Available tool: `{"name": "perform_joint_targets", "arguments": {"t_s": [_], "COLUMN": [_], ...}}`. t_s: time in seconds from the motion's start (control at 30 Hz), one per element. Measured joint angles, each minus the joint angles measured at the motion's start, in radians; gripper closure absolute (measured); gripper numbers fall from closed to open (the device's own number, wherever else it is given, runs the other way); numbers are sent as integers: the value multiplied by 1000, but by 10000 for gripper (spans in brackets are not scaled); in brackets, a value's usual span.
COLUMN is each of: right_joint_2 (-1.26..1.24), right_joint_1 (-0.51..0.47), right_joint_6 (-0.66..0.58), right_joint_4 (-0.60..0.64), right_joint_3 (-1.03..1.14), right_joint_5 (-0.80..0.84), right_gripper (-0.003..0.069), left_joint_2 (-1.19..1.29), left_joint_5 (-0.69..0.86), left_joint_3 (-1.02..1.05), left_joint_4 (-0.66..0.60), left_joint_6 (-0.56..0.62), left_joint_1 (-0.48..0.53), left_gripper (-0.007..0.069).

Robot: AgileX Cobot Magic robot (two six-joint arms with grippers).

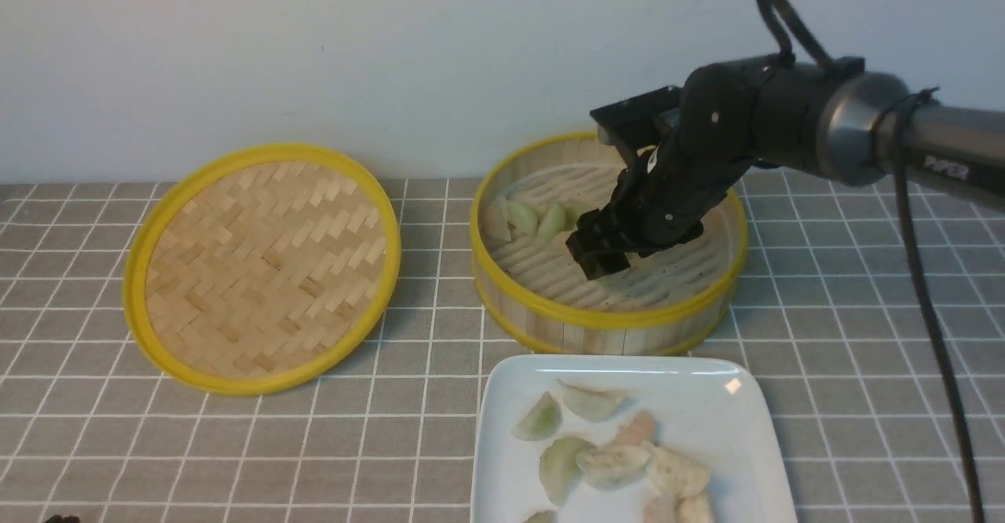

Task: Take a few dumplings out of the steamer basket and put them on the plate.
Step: Use the right arm to grab a dumpling from inside the steamer

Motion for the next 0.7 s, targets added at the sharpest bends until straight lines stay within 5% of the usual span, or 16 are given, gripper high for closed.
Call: {"name": "perform_joint_targets", "arguments": {"t_s": [0.23, 0.33, 0.47, 0.7], "right_joint_2": [49, 50, 53, 52], "right_joint_1": [10, 12, 13, 13], "right_joint_6": [12, 13, 15, 16], "right_joint_4": [-8, -16, -33, -34], "right_joint_3": [-1, -1, -3, -24], "right_joint_5": [-81, -92, -81, -16], "right_gripper": [194, 256, 457, 471], "left_joint_2": [0, 0, 0, 0], "left_joint_5": [0, 0, 0, 0], "left_joint_3": [0, 0, 0, 0], "left_joint_4": [0, 0, 0, 0], "left_joint_6": [0, 0, 0, 0], "left_joint_1": [0, 0, 0, 0], "left_gripper": [629, 629, 629, 629]}}
